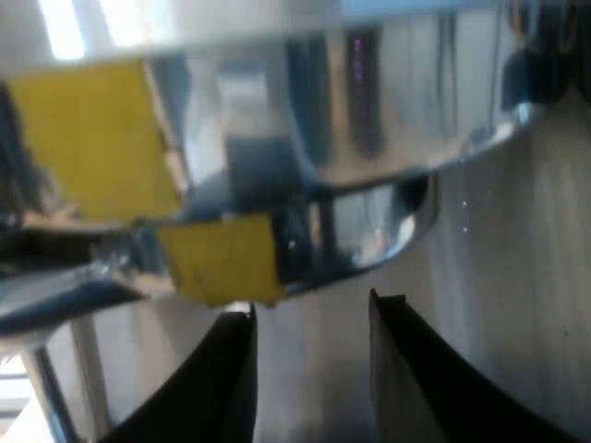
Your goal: Put the handle in the coffee machine
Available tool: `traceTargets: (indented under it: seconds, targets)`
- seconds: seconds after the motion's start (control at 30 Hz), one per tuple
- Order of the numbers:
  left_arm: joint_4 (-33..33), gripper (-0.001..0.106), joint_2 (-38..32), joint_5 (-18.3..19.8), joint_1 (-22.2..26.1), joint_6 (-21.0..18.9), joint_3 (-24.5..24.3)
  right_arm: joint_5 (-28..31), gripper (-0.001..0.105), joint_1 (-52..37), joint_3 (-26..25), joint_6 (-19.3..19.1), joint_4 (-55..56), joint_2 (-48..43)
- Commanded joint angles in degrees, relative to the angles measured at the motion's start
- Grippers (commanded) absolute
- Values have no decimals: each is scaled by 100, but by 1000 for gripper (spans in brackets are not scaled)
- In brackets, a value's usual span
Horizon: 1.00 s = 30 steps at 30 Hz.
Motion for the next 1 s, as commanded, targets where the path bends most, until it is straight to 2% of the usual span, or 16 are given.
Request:
traceTargets:
  seconds: [0.03, 0.27, 0.4, 0.53, 0.6, 0.77, 0.83, 0.9, 0.93, 1.0]
  targets:
    - [-150, 0, -79, 624, -22, -71, -156, -31, 34, -29, -98, -69, -115, -3]
    - [-150, 0, -79, 624, -22, -71, -156, -95, 42, -144, -255, -216, -115, -3]
    - [-143, 0, -79, 624, -22, -71, -156, -95, 41, -142, -356, -538, -164, -3]
    - [-143, 0, -79, 611, -22, -71, -156, -95, 41, -142, -370, -557, -361, -3]
    - [-143, 0, -79, 500, -22, -71, -156, -95, 38, -142, -370, -778, -481, -3]
    - [-5, 1, -79, 311, -22, -60, -156, -82, 37, -142, -370, -842, -778, -3]
    - [76, 9, -79, 252, -22, -42, -156, -47, 37, -142, -370, -842, -848, -3]
    - [125, 29, -79, 232, -22, -32, -156, -49, 37, -142, -370, -842, -894, -3]
    - [141, 33, -79, 232, -22, -21, -156, -49, 37, -142, -370, -842, -920, -3]
    - [258, 60, -79, 232, -22, -17, -162, -49, 37, -142, -370, -842, -994, -3]
